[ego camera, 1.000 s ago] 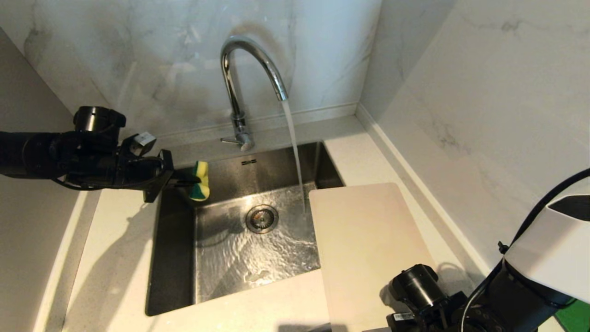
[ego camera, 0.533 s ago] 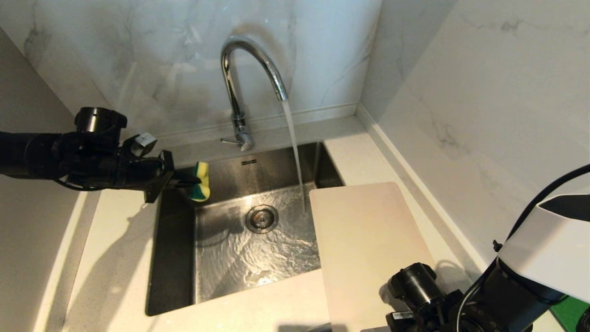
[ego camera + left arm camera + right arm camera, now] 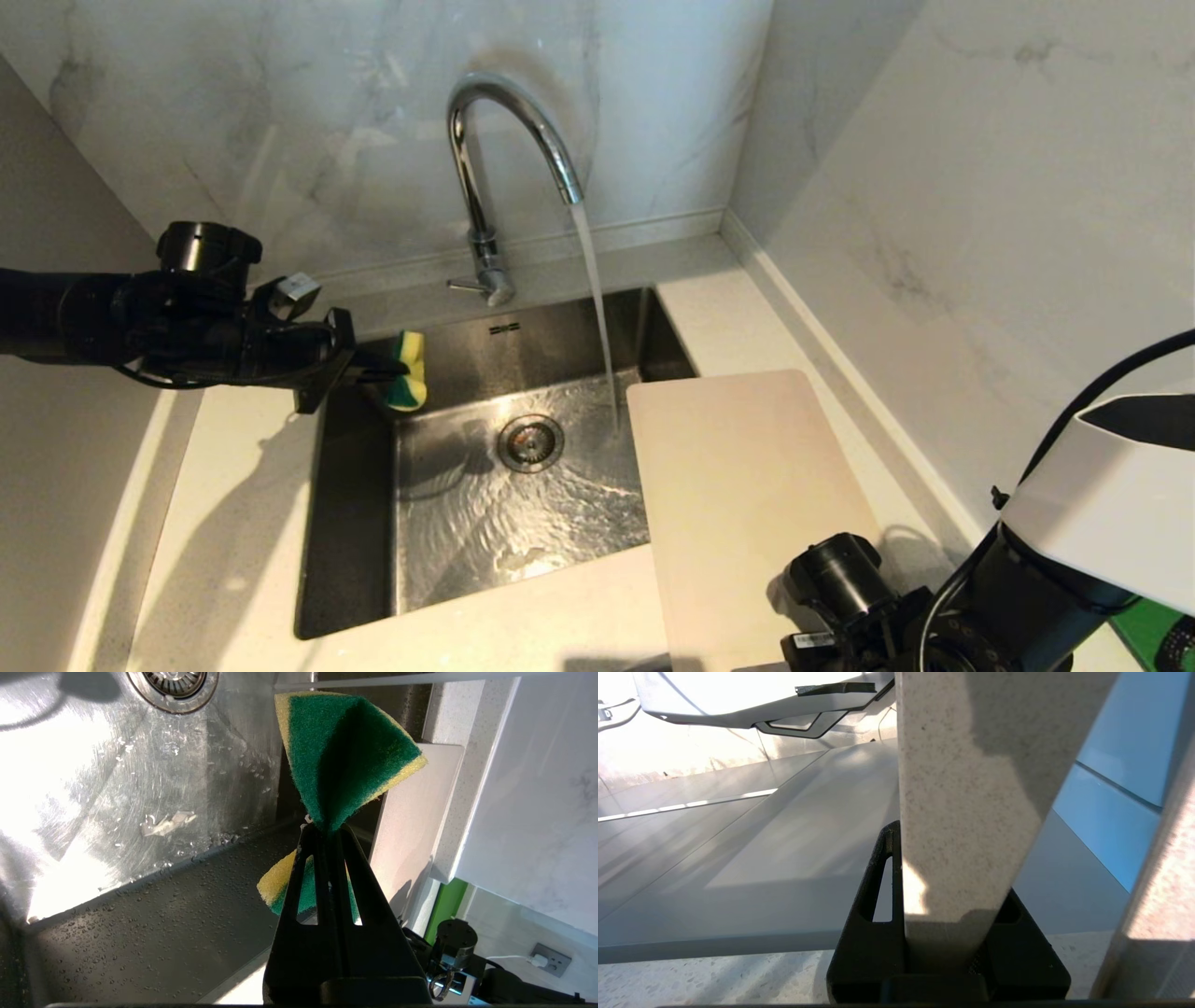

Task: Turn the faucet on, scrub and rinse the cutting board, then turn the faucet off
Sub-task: Put down the cutting board

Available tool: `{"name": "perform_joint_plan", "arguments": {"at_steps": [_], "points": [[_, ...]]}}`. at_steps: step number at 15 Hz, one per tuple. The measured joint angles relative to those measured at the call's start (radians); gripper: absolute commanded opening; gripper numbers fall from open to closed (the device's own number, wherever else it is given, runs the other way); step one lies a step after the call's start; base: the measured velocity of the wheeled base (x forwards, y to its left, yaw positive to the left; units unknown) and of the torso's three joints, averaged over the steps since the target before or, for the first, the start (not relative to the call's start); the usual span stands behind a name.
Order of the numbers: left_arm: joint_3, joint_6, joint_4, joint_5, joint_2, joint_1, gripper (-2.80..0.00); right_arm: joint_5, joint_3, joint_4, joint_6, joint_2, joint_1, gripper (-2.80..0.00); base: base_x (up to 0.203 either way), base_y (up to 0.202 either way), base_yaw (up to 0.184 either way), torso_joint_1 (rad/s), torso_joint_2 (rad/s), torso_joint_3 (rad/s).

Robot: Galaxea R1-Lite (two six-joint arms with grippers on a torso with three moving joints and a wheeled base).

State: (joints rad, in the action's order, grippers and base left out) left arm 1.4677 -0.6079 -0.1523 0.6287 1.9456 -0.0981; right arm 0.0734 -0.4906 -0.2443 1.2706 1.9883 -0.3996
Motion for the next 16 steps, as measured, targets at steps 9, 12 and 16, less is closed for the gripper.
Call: {"name": "perform_joint_plan", "arguments": {"at_steps": [9,12,16], "points": [[0.0,-0.001,0.0,0.0,-0.001,0.0,-2.8,-0.001,0.01,0.004,0.006,-0.008,0.0,0.0,0.0,0.0,0.0,0.0,0.0,0.0],[0.0,-0.002,-0.002,0.001,-0.006,0.0,-2.8,0.0,0.025,0.006,0.006,-0.028,0.0,0.0,0.0,0.0,0.0,0.0,0.0,0.0],[0.0,-0.004,-0.002,0.001,-0.01,0.0,-2.8,0.001,0.055,0.007,0.005,-0.074,-0.003,0.0,0.0,0.0,0.0,0.0,0.0,0.0]]}}
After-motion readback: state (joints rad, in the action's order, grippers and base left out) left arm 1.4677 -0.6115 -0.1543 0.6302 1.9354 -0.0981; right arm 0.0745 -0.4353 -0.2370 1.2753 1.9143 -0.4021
